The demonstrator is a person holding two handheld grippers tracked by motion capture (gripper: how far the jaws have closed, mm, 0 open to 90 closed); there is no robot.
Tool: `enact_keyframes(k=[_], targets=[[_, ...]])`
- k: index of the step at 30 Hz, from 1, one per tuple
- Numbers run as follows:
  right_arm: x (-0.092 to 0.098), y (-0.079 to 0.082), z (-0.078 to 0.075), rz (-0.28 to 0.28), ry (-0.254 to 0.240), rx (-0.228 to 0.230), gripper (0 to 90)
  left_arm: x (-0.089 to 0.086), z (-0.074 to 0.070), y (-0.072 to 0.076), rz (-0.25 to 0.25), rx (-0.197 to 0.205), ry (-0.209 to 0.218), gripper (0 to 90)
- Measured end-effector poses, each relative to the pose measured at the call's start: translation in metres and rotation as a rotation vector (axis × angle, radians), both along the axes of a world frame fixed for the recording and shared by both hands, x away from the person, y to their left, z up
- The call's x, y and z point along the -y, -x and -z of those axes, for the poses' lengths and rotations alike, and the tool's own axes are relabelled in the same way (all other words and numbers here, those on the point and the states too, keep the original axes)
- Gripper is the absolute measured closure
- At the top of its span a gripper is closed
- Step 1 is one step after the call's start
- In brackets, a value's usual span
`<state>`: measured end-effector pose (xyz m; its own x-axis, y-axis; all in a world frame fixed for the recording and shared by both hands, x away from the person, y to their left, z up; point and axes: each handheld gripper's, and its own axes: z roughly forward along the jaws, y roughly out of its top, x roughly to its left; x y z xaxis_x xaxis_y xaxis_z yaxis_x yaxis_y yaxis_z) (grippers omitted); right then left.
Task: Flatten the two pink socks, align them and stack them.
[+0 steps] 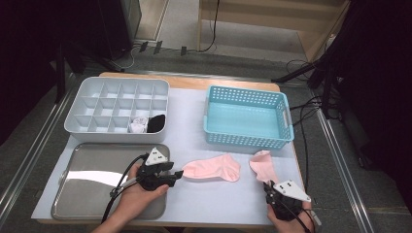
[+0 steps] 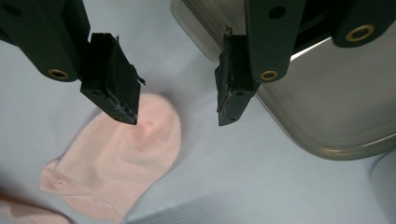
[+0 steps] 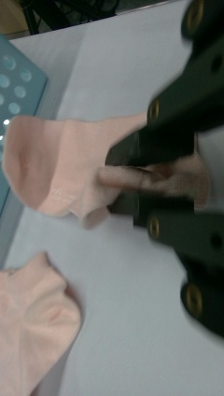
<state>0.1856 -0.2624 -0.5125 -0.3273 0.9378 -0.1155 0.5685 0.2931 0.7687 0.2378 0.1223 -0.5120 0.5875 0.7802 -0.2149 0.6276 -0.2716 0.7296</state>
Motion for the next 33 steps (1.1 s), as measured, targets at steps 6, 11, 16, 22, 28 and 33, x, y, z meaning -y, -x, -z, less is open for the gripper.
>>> enact_keyframes(k=[6,11,16,22,28,33], targets=[[0.022,-0.001,-0.005,0.042,-0.281,0.08,40.9,-0.002,-0.001,-0.001,-0.013,0.011,0.003,50.1],[0.012,-0.01,-0.022,0.088,-0.411,0.135,47.3,-0.001,-0.001,-0.001,-0.013,0.01,0.003,50.1],[-0.01,-0.045,-0.007,0.249,-0.351,0.03,48.0,0.002,0.0,0.001,0.001,0.009,-0.006,50.1],[-0.025,-0.078,0.014,0.351,-0.288,-0.029,45.3,0.003,0.002,0.002,0.004,0.008,-0.008,50.1],[-0.026,-0.073,0.016,0.335,-0.178,-0.019,70.6,0.0,0.001,0.001,0.001,0.012,-0.003,50.2],[-0.022,-0.069,0.016,0.302,-0.138,-0.014,90.0,0.002,0.0,0.003,0.004,0.017,-0.005,50.4]])
